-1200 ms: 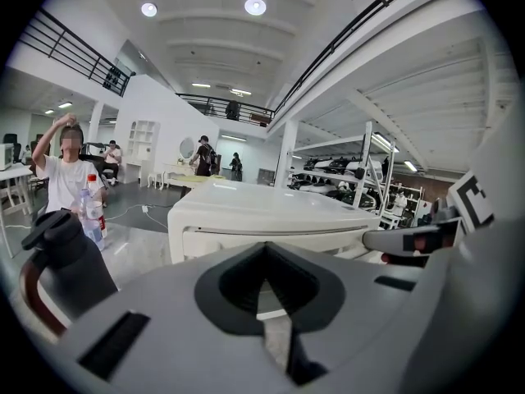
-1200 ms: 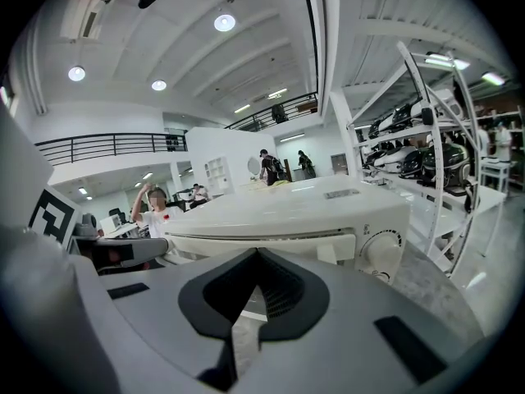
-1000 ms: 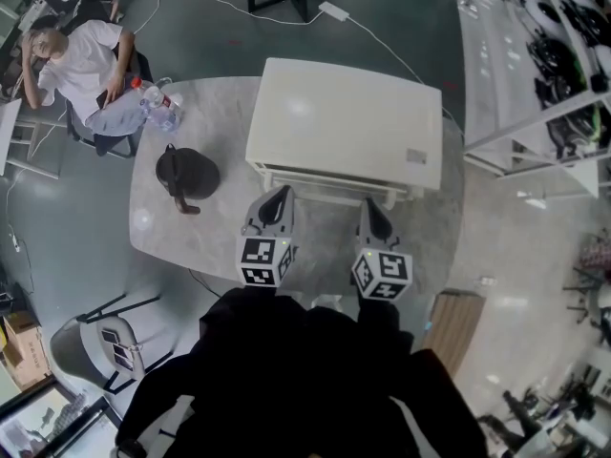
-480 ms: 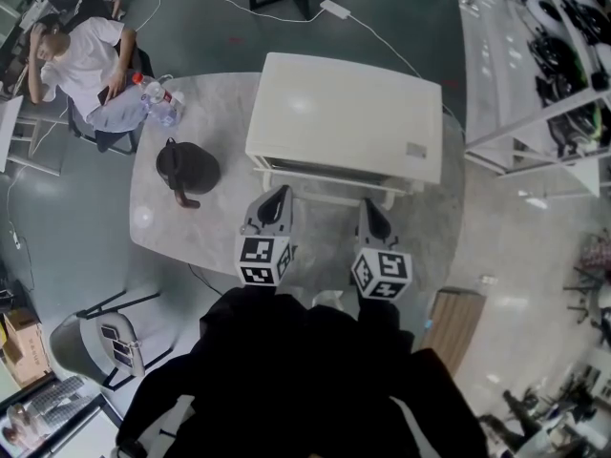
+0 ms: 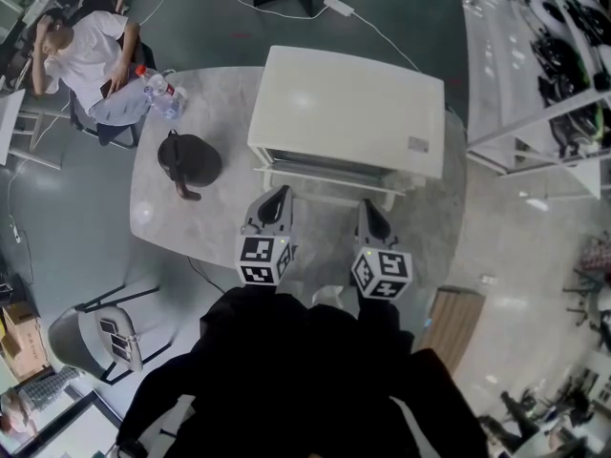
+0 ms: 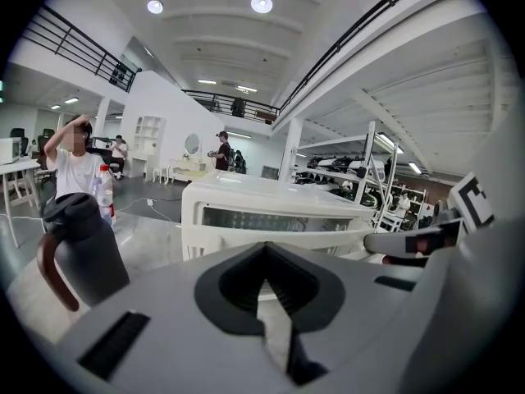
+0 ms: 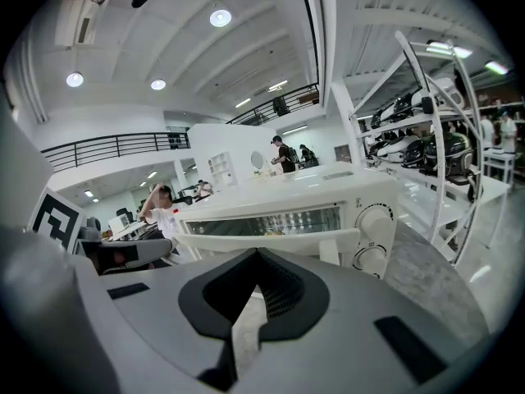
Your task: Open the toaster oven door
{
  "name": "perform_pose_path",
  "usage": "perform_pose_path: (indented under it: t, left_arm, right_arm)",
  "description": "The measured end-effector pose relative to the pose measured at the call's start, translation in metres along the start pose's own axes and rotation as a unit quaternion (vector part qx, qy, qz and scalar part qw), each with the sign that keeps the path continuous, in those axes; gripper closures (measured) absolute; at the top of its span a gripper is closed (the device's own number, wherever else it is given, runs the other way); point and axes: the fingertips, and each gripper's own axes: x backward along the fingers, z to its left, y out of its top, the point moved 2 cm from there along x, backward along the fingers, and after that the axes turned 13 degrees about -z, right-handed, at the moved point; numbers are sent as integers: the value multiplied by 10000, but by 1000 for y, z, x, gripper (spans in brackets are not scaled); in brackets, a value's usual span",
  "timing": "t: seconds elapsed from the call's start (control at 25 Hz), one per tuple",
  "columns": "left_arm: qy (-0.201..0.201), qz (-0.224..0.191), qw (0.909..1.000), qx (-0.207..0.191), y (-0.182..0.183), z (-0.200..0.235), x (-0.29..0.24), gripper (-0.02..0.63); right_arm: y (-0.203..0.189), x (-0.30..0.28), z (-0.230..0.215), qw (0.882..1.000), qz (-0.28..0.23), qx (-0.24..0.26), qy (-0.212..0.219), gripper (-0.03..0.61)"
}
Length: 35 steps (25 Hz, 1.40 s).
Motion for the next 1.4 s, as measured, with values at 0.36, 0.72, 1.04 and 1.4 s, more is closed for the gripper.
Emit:
perform_pose_path:
  t: [0.36, 0.72, 1.04, 1.4]
  left_arm:
    - [27, 270, 9996, 80, -18, -3, 12, 611]
    - [68, 334, 9993, 138, -28, -4, 19, 611]
    - [100, 373, 9992, 126, -30, -4, 23, 611]
    - [135, 483, 9986, 160, -38, -5, 30, 611]
  right_arm:
    - [-19, 9, 2, 9994, 330, -55, 11, 575]
    - [-28, 17, 2, 9990, 443, -89, 21, 575]
    - [-31, 20, 3, 9988, 475, -100, 45, 575]
    - [-39, 27, 4, 9983, 560, -135, 75, 575]
